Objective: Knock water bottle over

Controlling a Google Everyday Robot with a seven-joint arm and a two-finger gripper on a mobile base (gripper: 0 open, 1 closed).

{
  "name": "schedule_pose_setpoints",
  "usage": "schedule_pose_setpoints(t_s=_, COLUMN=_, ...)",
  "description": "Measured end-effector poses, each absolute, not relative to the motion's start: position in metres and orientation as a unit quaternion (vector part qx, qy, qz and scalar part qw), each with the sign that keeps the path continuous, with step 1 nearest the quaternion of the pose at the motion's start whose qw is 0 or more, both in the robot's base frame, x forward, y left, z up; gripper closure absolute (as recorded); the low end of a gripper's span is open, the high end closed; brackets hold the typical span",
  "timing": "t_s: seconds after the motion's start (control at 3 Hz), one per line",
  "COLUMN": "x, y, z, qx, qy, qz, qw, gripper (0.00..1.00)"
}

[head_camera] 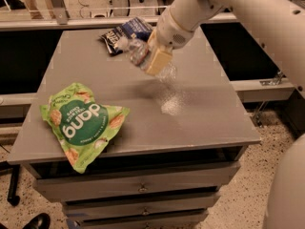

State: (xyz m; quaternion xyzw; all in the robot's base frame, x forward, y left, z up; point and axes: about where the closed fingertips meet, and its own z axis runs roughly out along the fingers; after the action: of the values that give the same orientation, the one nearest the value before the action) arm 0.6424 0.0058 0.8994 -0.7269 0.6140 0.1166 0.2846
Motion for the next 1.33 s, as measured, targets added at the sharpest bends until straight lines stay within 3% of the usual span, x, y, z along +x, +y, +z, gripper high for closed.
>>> schedule_pose_setpoints(t_s=0.33, x=0.604, y=-0.003, z=0.870, qx=-0.791, qy=0.579, qz=0.047, qw=0.191, gripper=1.00)
schedule_pose_setpoints(t_s=0.67, x=0.581, y=-0.005, z=0.851, qx=-0.827, qy=0.547, qz=0.002, qw=0.131, gripper=0.83)
schedule_pose_setpoints(t_s=1.33, x=0.563, y=-0.007, z=0.833, qx=-0.853, qy=0.515, qz=-0.041, qw=0.076, gripper=0.37)
